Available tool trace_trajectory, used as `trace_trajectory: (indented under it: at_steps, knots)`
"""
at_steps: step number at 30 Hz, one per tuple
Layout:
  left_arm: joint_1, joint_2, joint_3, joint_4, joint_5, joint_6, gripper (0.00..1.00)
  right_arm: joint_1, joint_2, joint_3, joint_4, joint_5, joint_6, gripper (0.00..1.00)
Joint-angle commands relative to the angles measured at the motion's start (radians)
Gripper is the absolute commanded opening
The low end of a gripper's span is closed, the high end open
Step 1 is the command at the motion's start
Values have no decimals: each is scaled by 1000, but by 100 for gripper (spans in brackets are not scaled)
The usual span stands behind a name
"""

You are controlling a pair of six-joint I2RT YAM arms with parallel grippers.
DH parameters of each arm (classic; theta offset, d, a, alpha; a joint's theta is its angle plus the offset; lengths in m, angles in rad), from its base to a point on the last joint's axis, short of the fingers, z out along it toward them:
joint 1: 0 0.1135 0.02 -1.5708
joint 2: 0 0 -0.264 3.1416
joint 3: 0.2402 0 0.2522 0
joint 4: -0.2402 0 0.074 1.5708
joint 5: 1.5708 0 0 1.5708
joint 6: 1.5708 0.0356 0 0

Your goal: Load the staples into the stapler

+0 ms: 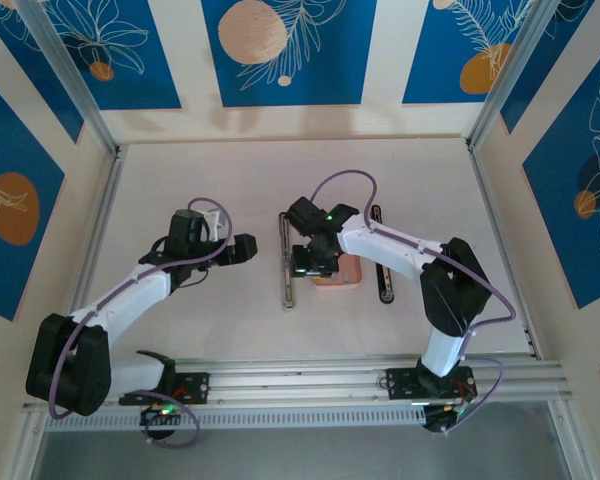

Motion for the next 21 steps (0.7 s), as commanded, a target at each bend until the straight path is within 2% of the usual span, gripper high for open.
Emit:
trace_trajectory:
  at_steps: [1, 8, 11, 14, 18, 21]
  knots:
    - [12, -17, -10, 13, 37, -19, 99, 1, -34, 34, -50, 33, 17, 43]
    - [12, -11, -17, 27, 42, -17, 99, -77, -44, 42, -132, 61, -65, 43]
    - [11, 1, -14, 34, 43, -13, 99, -112, -43, 36, -117, 50, -177, 44]
    - [12, 15, -10, 39, 46, -11, 100, -148, -35, 40, -92, 35, -368, 44]
    - [12, 36, -13, 59, 65, -19, 99, -189, -30, 41, -59, 24, -719, 46]
    - [11, 53, -23, 76, 73, -31, 99, -237, -60, -1, 11, -87, -990, 47]
